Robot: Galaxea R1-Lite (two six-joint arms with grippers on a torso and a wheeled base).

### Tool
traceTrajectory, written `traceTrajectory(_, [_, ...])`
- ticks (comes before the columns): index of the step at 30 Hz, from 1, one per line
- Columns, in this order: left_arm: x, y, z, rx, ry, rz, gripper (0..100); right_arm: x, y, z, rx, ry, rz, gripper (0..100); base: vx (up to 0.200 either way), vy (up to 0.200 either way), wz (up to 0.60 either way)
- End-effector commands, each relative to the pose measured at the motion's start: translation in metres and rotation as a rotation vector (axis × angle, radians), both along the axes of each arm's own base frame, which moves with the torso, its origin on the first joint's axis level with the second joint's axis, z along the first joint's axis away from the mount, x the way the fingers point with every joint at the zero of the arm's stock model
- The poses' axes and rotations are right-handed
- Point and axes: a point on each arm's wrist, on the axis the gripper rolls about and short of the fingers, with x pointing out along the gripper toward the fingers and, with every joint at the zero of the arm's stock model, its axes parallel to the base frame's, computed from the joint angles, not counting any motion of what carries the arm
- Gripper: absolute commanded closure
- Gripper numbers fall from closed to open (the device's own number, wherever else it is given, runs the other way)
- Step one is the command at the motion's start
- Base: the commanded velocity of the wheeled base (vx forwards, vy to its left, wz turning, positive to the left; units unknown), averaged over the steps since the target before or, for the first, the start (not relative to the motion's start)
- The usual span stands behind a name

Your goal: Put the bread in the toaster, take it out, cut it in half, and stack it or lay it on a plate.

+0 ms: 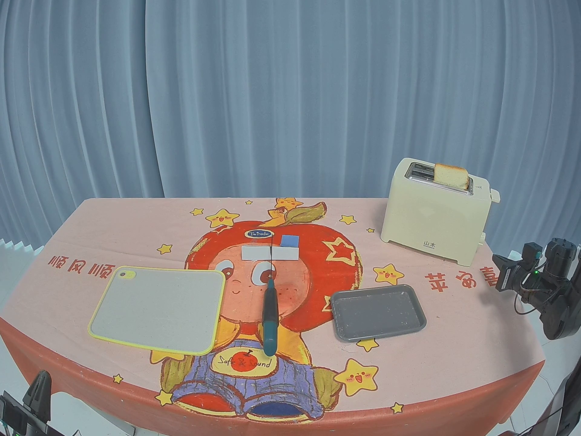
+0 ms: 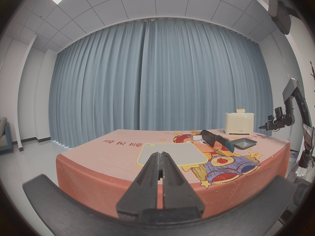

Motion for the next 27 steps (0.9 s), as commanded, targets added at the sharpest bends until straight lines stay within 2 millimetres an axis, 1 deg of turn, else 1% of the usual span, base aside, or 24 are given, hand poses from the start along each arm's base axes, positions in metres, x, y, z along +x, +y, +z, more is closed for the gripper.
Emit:
traceTrajectory(1, [0.000,0.000,-0.005,0.000,0.002,0.000,100,0.003,-0.001,-0.008,0.006,0.021,-0.001,100,0.000,0.000,0.00])
traceTrajectory(8, [0.000,0.000,-0.005,0.000,0.002,0.000,100,0.007,-0.010,-0.010,0.004,0.016,-0.026,100,0.000,0.000,0.00])
traceTrajectory(10, [0.000,0.000,-0.005,0.000,0.002,0.000,100,0.009,-0.016,-0.011,0.007,0.010,-0.038,100,0.000,0.000,0.00])
traceTrajectory(14, [0.000,0.000,-0.005,0.000,0.000,0.000,100,0.007,-0.023,-0.012,0.018,0.012,-0.040,100,0.000,0.000,0.00])
traceTrajectory(18, [0.000,0.000,-0.005,0.000,0.002,0.000,100,0.005,-0.029,-0.012,0.045,0.007,0.016,100,0.000,0.000,0.00])
traceTrajectory(19, [0.000,0.000,-0.005,0.000,0.002,0.000,100,0.004,-0.032,-0.013,0.060,0.003,0.051,100,0.000,0.000,0.00])
traceTrajectory(22, [0.000,0.000,-0.005,0.000,0.000,0.000,100,0.003,-0.036,-0.014,0.069,0.000,0.072,100,0.000,0.000,0.00])
traceTrajectory(25, [0.000,0.000,-0.005,0.000,0.002,0.000,100,0.004,-0.037,-0.015,0.057,-0.010,0.108,100,0.000,0.000,0.00])
traceTrajectory(27, [0.000,0.000,-0.005,0.000,0.000,0.000,100,0.005,-0.041,-0.017,-0.008,-0.057,0.160,100,0.000,0.000,0.00])
